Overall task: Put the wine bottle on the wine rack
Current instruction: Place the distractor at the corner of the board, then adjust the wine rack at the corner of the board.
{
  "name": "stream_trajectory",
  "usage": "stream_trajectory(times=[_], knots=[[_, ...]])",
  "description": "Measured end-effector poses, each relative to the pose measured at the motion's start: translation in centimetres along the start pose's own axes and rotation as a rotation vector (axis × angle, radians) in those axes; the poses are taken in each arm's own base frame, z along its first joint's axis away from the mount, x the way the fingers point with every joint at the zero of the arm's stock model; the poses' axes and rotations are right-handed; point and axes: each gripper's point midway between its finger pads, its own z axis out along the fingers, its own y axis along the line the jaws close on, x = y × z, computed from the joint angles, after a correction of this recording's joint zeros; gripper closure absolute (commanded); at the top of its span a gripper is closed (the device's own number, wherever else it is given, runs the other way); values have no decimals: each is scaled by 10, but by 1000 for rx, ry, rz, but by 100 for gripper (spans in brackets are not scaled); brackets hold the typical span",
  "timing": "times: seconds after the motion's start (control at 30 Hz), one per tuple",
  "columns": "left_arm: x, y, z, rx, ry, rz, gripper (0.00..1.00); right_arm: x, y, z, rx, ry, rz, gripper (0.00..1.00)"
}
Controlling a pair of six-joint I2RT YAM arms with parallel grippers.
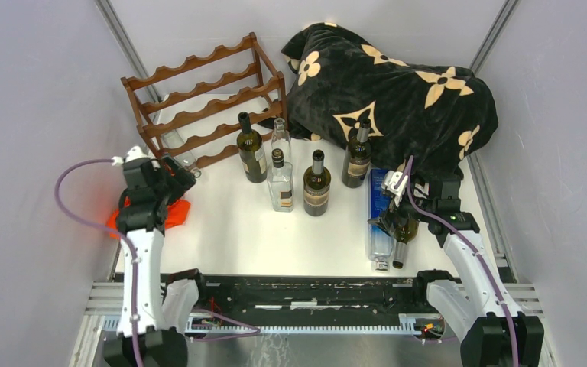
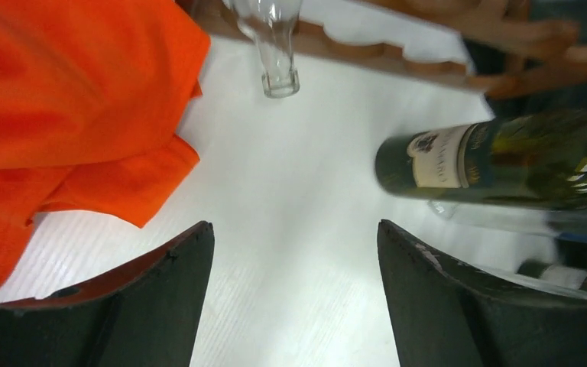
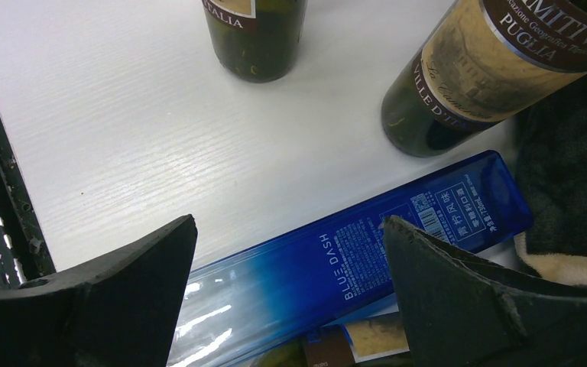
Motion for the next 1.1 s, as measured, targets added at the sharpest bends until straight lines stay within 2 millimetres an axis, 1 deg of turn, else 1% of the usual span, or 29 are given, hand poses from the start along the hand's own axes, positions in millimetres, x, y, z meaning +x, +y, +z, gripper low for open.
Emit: stream_trajectory(times=[0.13,0.17,0.23,0.3,0.37,0.47,0.53,0.6,0.73,0.87,0.93,1.1], knots=[[39,-7,33,-38,82,119,13,0,0,0,0,0,0,2],[47,-11,37,-44,79,159,14,0,0,0,1,0,-1,2],[55,-22,45,-41,50,217,14,0,0,0,1,1,0,2],[54,-25,57,-60,4,236,14,0,0,0,1,0,-1,2],[47,-20,72,-115,-48,237,16,0,0,0,1,1,-1,2],[41,-12,91,-190,-94,241,23,0,0,0,1,0,-1,2],[40,-6,102,-243,-106,251,29,0,0,0,1,1,-2,2],[39,-2,112,-281,-112,260,32,0,0,0,0,1,-2,2],[38,1,123,-314,-133,262,34,0,0,0,0,1,-3,2],[25,-3,128,-320,-204,239,35,2,0,1,-3,5,-3,2],[22,-3,133,-328,-224,245,36,2,0,1,-3,8,-2,2],[34,4,151,-359,-195,282,37,5,-1,2,-3,15,3,2]])
